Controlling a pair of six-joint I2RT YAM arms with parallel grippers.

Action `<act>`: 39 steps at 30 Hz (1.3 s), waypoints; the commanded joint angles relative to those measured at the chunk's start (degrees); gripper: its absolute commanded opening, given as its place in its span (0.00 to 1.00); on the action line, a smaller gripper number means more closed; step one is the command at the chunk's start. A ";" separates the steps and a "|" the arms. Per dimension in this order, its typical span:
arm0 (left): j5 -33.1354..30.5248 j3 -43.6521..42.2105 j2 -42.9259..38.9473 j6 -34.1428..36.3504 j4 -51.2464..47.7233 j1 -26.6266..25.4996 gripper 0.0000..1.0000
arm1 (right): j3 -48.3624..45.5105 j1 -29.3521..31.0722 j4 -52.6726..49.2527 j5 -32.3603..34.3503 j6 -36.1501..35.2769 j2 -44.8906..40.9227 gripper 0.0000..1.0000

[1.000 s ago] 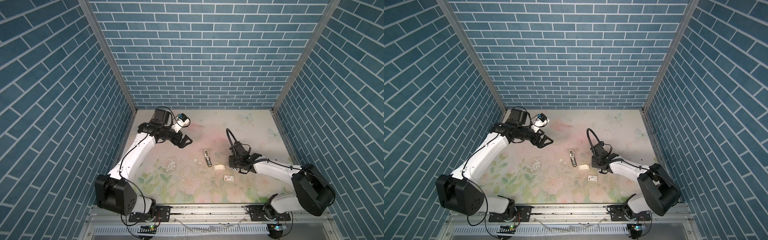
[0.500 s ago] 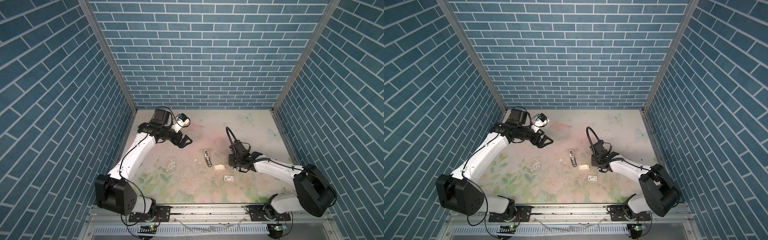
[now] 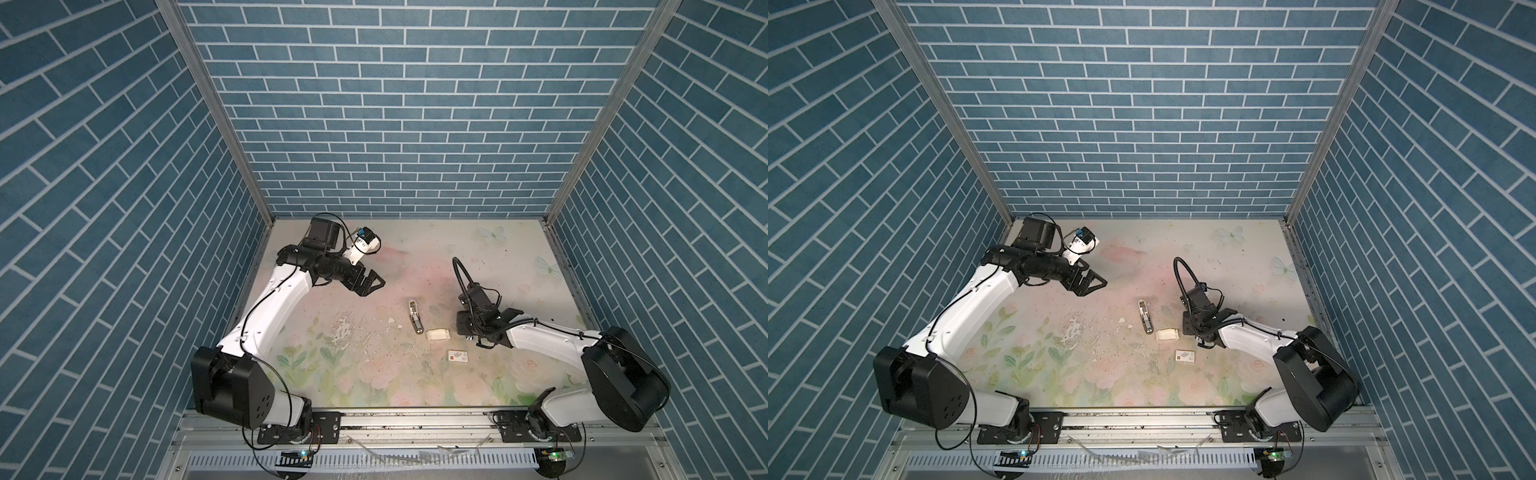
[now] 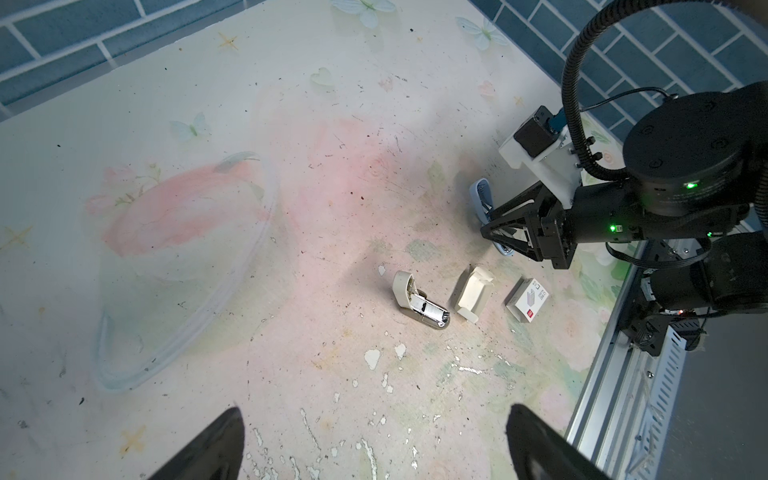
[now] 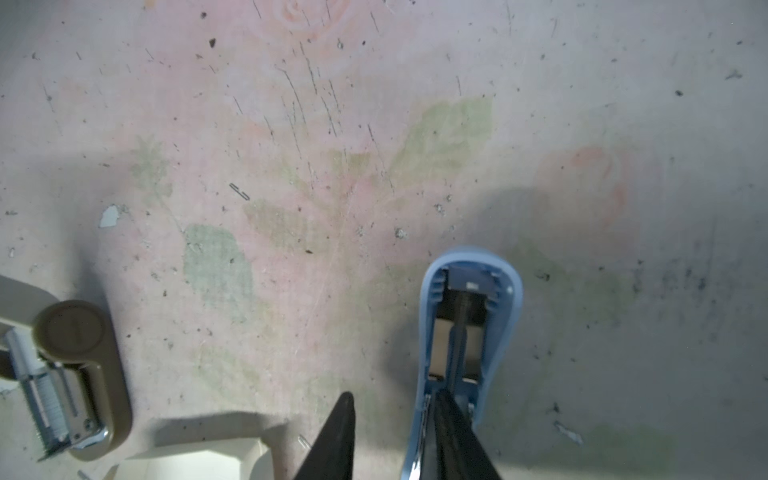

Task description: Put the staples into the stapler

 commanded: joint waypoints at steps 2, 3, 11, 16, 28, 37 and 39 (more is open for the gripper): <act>0.29 -0.18 0.47 0.37 0.42 0.30 1.00 | -4.21 0.06 2.81 -0.05 2.05 -1.18 0.36; 0.36 -0.27 0.54 0.29 0.51 0.33 1.00 | -4.62 0.05 3.47 -0.11 2.05 -1.41 0.36; 0.52 -0.31 0.37 -0.06 0.70 0.33 1.00 | -5.67 0.24 3.62 -0.71 2.05 -3.55 0.36; 0.64 -0.27 0.34 -0.18 0.56 0.34 1.00 | -5.42 0.33 2.74 -0.49 1.79 -5.05 0.36; 0.46 -0.90 -0.54 -0.07 0.70 0.33 1.00 | -3.73 0.67 1.20 -0.77 1.35 -5.42 0.36; 0.56 -0.93 -1.02 -0.02 0.60 0.27 0.99 | -2.70 1.12 -0.51 -0.16 0.75 -7.61 0.36; 0.50 -1.05 -1.15 -0.07 0.59 0.33 1.00 | -2.45 1.12 -0.86 -0.07 0.56 -7.97 0.36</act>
